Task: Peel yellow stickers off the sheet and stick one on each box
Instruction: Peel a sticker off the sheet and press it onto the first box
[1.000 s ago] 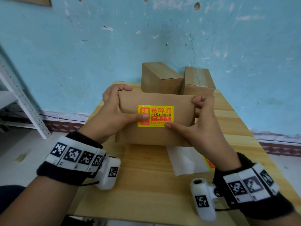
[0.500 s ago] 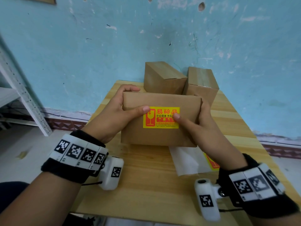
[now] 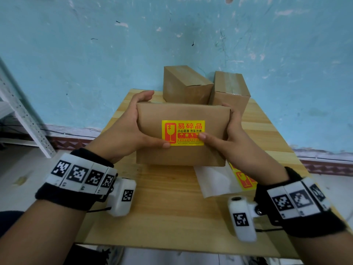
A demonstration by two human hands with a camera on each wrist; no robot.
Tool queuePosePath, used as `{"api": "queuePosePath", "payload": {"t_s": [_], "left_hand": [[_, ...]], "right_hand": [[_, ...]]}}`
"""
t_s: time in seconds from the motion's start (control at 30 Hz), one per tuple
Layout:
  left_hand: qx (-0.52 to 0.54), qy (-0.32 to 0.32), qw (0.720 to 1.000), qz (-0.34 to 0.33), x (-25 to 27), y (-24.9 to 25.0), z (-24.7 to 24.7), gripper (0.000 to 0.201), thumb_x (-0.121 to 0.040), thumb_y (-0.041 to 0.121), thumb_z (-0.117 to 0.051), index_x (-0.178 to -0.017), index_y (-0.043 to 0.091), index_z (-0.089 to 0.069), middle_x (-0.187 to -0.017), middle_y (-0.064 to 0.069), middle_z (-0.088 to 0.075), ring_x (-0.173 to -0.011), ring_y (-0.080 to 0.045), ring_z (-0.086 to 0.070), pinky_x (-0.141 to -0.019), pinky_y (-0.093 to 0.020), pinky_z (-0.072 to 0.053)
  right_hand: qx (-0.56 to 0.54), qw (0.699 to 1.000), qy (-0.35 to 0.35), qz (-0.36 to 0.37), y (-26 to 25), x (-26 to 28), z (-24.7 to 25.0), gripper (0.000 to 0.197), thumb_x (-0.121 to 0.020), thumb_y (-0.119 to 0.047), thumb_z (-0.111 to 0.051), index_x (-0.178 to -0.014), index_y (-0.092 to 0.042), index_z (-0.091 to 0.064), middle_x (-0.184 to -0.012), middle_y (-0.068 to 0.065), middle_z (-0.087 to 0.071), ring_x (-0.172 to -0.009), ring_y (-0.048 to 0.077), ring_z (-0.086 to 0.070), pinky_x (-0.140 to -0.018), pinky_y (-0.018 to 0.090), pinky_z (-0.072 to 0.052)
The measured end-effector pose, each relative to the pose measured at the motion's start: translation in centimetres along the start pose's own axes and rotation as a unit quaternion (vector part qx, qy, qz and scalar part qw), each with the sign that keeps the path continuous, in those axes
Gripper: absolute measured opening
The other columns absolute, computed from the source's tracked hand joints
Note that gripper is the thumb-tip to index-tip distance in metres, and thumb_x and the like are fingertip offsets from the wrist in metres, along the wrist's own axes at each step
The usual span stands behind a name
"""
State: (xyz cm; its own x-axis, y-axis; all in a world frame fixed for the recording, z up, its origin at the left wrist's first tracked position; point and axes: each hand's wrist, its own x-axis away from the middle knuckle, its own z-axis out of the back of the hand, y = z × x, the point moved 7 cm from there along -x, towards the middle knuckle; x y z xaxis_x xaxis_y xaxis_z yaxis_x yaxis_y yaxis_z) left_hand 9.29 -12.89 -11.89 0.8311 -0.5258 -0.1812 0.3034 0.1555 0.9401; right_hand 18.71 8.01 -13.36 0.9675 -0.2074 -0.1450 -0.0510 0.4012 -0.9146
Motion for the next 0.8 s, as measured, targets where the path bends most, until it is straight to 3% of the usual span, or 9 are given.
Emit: {"api": "queuePosePath", "payload": {"t_s": [0.1, 0.23, 0.33, 0.5, 0.57, 0.67, 0.73, 0.8], "left_hand": [[-0.003, -0.018, 1.000, 0.010, 0.10, 0.12, -0.05, 0.120, -0.051, 0.003, -0.093, -0.144, 0.041, -0.029, -0.139, 0.014, -0.038, -0.115, -0.006, -0.054, -0.091, -0.027, -0.056], [0.043, -0.044, 0.998, 0.015, 0.26, 0.25, -0.21, 0.100, -0.066, -0.012, -0.082, -0.140, 0.033, -0.032, -0.123, 0.012, -0.045, -0.095, -0.005, -0.061, -0.073, -0.022, -0.059], [0.059, -0.054, 0.997, 0.016, 0.31, 0.18, -0.18, 0.097, -0.069, -0.015, -0.078, -0.140, 0.031, -0.032, -0.123, 0.013, -0.045, -0.096, -0.004, -0.061, -0.072, -0.020, -0.059], [0.072, -0.057, 0.996, 0.018, 0.33, -0.24, -0.26, 0.095, -0.070, -0.022, -0.073, -0.136, 0.033, -0.033, -0.122, 0.014, -0.044, -0.101, -0.010, -0.059, -0.078, -0.024, -0.060], [0.081, -0.044, 0.996, 0.013, 0.39, -0.25, -0.17, 0.091, -0.068, -0.018, -0.076, -0.134, 0.032, -0.037, -0.123, 0.016, -0.045, -0.104, -0.012, -0.058, -0.082, -0.027, -0.060], [0.070, 0.009, 0.997, 0.020, 0.14, -0.06, 0.32, 0.082, -0.063, 0.006, -0.086, -0.128, 0.031, -0.043, -0.119, 0.007, -0.051, -0.100, -0.014, -0.062, -0.080, -0.028, -0.060], [0.062, 0.032, 0.997, 0.025, -0.18, -0.11, 0.63, 0.074, -0.069, 0.009, -0.085, -0.126, 0.031, -0.043, -0.115, 0.005, -0.052, -0.098, -0.015, -0.061, -0.078, -0.027, -0.060], [0.060, 0.023, 0.998, 0.026, -0.33, -0.19, 0.72, 0.071, -0.072, 0.009, -0.082, -0.126, 0.032, -0.042, -0.117, 0.004, -0.051, -0.101, -0.016, -0.061, -0.076, -0.024, -0.060]], "right_hand": [[0.034, 0.999, -0.022, 0.002, 0.34, -0.21, 0.10, 0.107, -0.077, -0.024, -0.084, -0.145, -0.046, -0.004, -0.144, -0.001, -0.044, -0.126, 0.011, -0.054, -0.101, 0.034, -0.053], [0.009, 0.999, -0.035, 0.000, 0.68, -0.51, 0.02, 0.108, -0.076, -0.023, -0.084, -0.143, -0.053, -0.005, -0.146, -0.002, -0.043, -0.129, 0.014, -0.053, -0.107, 0.041, -0.050], [-0.003, 0.998, -0.055, 0.003, 0.62, -0.48, -0.05, 0.109, -0.081, -0.015, -0.080, -0.150, -0.042, 0.000, -0.148, -0.001, -0.040, -0.133, 0.015, -0.050, -0.110, 0.041, -0.047], [0.021, 0.997, -0.071, -0.003, 0.66, -0.19, 0.17, 0.107, -0.086, -0.014, -0.076, -0.148, -0.049, 0.003, -0.148, -0.004, -0.035, -0.133, 0.016, -0.049, -0.110, 0.040, -0.047], [0.027, 0.997, -0.068, -0.001, 0.53, -0.13, 0.21, 0.106, -0.085, -0.014, -0.077, -0.149, -0.044, 0.002, -0.145, -0.004, -0.036, -0.130, 0.014, -0.050, -0.107, 0.032, -0.049], [0.031, 0.999, -0.035, 0.003, 0.22, -0.36, 0.50, 0.107, -0.076, -0.013, -0.083, -0.149, -0.038, -0.008, -0.138, -0.002, -0.045, -0.120, 0.004, -0.053, -0.092, 0.017, -0.054], [0.011, 1.000, 0.008, 0.004, 0.15, -0.56, 0.84, 0.110, -0.068, -0.013, -0.089, -0.147, -0.038, -0.016, -0.131, 0.000, -0.052, -0.114, 0.004, -0.057, -0.082, 0.017, -0.058], [0.005, 1.000, 0.014, 0.016, 0.04, -0.59, 0.79, 0.113, -0.066, -0.011, -0.090, -0.150, -0.039, -0.020, -0.128, -0.005, -0.054, -0.112, 0.001, -0.059, -0.082, 0.020, -0.059]]}}
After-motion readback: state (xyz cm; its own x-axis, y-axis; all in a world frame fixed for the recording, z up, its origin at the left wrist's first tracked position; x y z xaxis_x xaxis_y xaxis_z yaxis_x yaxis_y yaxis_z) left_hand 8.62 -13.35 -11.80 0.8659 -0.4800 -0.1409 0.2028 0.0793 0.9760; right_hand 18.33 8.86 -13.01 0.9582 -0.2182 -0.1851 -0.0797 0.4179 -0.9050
